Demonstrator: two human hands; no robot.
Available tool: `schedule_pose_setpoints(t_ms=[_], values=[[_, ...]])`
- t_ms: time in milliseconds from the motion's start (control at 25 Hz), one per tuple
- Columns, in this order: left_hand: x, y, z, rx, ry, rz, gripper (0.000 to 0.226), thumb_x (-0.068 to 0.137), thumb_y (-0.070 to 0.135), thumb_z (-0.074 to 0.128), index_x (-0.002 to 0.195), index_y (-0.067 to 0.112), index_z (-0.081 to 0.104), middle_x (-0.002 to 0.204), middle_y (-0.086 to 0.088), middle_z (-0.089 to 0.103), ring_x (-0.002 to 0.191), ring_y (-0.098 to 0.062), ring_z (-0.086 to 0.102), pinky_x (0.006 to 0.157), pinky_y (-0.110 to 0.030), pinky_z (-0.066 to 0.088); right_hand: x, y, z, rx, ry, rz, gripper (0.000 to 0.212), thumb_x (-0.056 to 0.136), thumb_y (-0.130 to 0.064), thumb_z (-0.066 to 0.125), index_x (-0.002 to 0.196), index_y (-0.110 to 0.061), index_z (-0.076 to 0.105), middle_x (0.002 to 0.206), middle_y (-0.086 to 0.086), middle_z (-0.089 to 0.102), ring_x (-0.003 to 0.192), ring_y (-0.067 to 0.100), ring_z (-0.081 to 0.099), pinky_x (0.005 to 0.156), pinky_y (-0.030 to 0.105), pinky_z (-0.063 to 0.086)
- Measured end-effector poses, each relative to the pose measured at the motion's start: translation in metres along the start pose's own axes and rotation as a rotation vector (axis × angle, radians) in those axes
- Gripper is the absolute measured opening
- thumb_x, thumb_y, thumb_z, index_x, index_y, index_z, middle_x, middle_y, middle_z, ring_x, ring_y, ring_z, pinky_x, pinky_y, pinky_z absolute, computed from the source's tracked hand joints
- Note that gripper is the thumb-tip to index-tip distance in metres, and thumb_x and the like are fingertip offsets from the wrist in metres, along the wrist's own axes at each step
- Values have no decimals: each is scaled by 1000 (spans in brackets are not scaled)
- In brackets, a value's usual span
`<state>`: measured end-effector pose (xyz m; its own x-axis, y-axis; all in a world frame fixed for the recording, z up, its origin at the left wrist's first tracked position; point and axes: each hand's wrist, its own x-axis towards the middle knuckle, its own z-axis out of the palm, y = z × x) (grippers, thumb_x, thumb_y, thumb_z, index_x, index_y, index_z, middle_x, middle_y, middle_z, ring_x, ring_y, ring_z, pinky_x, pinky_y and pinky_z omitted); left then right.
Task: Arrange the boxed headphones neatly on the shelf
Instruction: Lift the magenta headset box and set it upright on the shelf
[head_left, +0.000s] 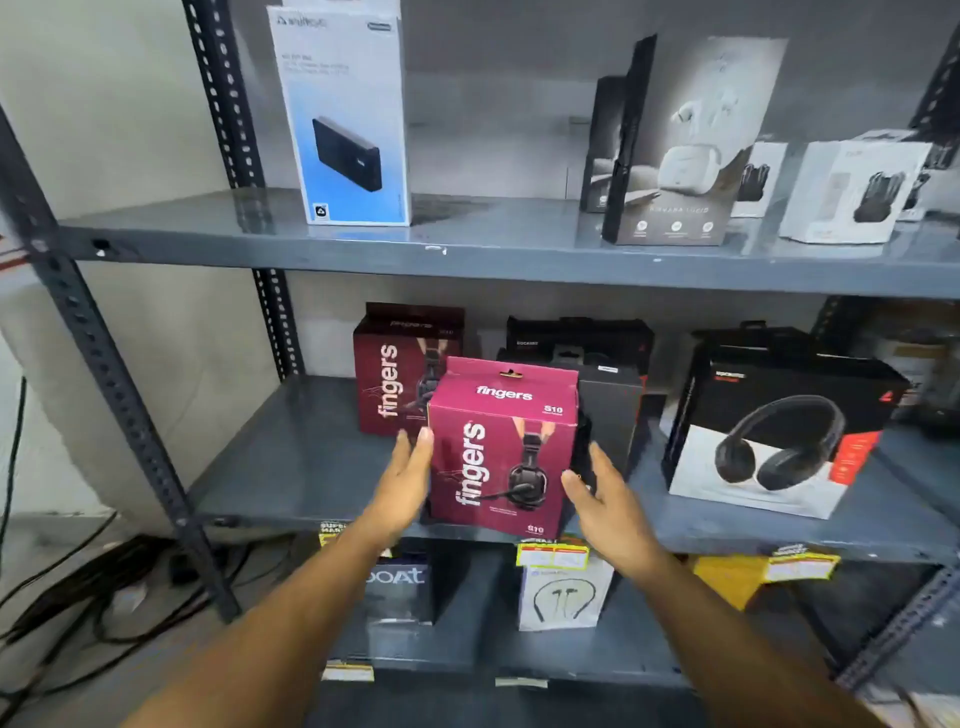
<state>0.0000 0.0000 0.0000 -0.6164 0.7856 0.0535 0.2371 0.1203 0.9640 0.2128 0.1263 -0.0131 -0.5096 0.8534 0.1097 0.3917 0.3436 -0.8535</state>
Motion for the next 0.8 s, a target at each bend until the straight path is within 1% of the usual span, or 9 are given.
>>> schedule_pose_setpoints(t_ms=[120, 200, 280, 400, 480, 560, 680, 760, 800], values=[[3, -11, 3, -152, -140, -49, 51, 102, 45, 29, 145, 20, 43, 150, 2, 48, 139, -12, 42, 120, -35, 27, -2, 6, 26, 238, -46, 52, 57, 100, -20, 47, 153, -13, 27, 157, 10, 40, 143, 23, 39, 120, 44, 30], [-5, -17, -5, -179, -125, 21, 40, 104, 34, 33, 138, 23, 52, 139, 6, 59, 124, 2, 54, 115, -27, 36, -11, 8, 32, 268, -13, 0, 49, 101, -16, 45, 149, -15, 38, 147, 11, 52, 136, 27, 50, 113, 49, 40], [-19, -18, -19, -208, -89, 117, 37, 104, 23, 35, 136, 21, 54, 140, 5, 56, 126, 5, 51, 113, -23, 37, -24, 5, 26, 319, 19, -46, 42, 100, -23, 49, 142, -23, 49, 139, 12, 58, 125, 25, 60, 102, 46, 51], [-41, -19, -42, -313, -87, 175, 45, 97, 26, 41, 140, 15, 49, 150, -2, 48, 139, -15, 43, 116, -35, 36, -46, -16, 18, 450, 143, -38, 39, 88, -36, 61, 127, -38, 62, 132, 7, 62, 117, 13, 65, 98, 36, 54], [-56, -16, -50, -400, -105, 178, 51, 92, 31, 44, 142, 19, 47, 149, 1, 50, 139, -18, 44, 114, -41, 36, -55, -34, 14, 530, 187, -48, 37, 80, -40, 63, 116, -40, 67, 128, 1, 66, 116, 11, 66, 97, 29, 54], [-68, -12, -54, -445, -113, 185, 53, 91, 31, 44, 142, 20, 46, 147, 6, 53, 136, -17, 49, 110, -36, 42, -63, -46, 13, 524, 174, -47, 44, 78, -41, 63, 121, -33, 67, 129, 1, 67, 118, 15, 65, 98, 33, 54], [-77, -10, -56, -488, -108, 187, 50, 90, 31, 43, 140, 25, 48, 136, 19, 61, 125, -5, 58, 94, -18, 52, -70, -51, 13, 480, 150, -53, 53, 80, -42, 61, 130, -25, 63, 129, 6, 66, 120, 17, 63, 106, 44, 48], [-77, -10, -59, -499, -101, 154, 50, 90, 32, 43, 140, 26, 48, 132, 22, 63, 120, -2, 61, 88, -15, 53, -70, -51, 17, 469, 136, -48, 54, 82, -41, 60, 133, -24, 61, 131, 7, 64, 122, 19, 62, 107, 47, 47], [-75, -13, -62, -484, -91, 145, 49, 91, 31, 43, 140, 26, 48, 133, 21, 63, 120, -2, 60, 90, -17, 53, -68, -53, 21, 461, 128, -41, 55, 82, -41, 60, 134, -25, 59, 131, 7, 64, 122, 19, 62, 107, 47, 47]])
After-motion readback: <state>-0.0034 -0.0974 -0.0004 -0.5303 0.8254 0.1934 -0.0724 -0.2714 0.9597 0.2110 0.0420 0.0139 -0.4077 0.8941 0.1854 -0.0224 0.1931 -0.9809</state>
